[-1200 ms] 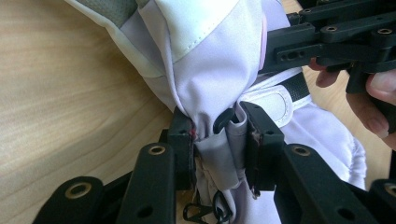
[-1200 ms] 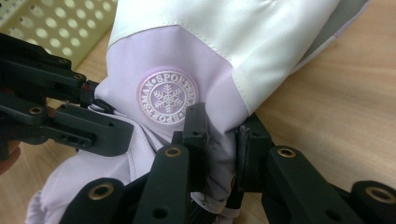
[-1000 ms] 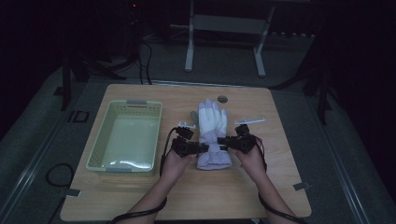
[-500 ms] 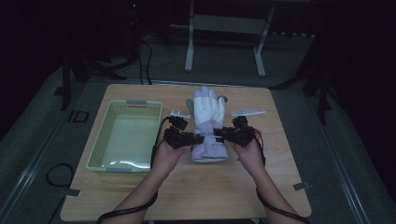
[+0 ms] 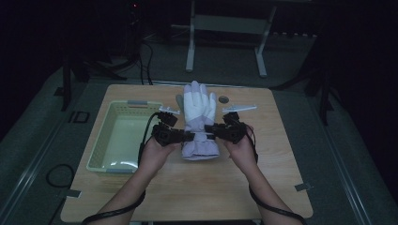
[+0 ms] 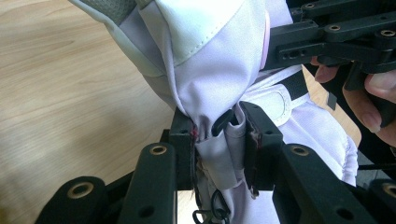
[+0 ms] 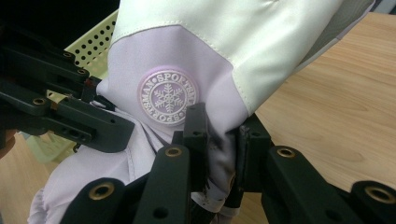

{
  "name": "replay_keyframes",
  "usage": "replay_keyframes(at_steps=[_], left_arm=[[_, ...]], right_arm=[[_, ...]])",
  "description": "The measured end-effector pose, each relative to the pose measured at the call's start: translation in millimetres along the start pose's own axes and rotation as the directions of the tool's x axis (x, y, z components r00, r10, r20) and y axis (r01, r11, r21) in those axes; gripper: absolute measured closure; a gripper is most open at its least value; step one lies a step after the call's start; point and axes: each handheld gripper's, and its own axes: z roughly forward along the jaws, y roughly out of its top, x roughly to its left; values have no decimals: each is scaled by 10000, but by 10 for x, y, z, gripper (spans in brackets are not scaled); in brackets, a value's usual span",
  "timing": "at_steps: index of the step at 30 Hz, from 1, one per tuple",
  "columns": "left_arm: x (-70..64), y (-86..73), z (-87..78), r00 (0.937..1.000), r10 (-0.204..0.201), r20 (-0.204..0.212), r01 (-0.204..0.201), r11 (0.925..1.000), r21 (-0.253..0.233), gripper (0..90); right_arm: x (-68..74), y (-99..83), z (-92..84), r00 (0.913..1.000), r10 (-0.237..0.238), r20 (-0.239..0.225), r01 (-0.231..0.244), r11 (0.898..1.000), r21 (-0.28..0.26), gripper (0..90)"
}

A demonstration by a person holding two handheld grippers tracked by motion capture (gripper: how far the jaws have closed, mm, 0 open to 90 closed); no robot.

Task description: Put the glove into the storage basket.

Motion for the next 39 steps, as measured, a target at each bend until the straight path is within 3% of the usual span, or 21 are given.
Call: replay_keyframes(at_steps=[13, 20, 33, 39], left_arm=[[190, -34, -476, 9983, -87, -573, 85, 10000, -34, 695], [366, -86, -781, 9956, -90, -936, 91, 10000, 8, 695], [756, -239, -1235, 9914, -392, -1250, 429, 9987, 272, 694], [934, -301, -1430, 9880, -465, -1473, 575, 9958, 710, 695]], right_arm=[[391, 247, 226, 9992, -368, -136, 367, 9993, -108, 771], [657, 384, 444, 9984, -417, -385, 407, 9988, -276, 771], [1114, 557, 891, 9961, -669, -581, 666, 9978, -68, 775], [1264, 586, 1124, 9928, -253, -1174, 252, 9997, -24, 777]])
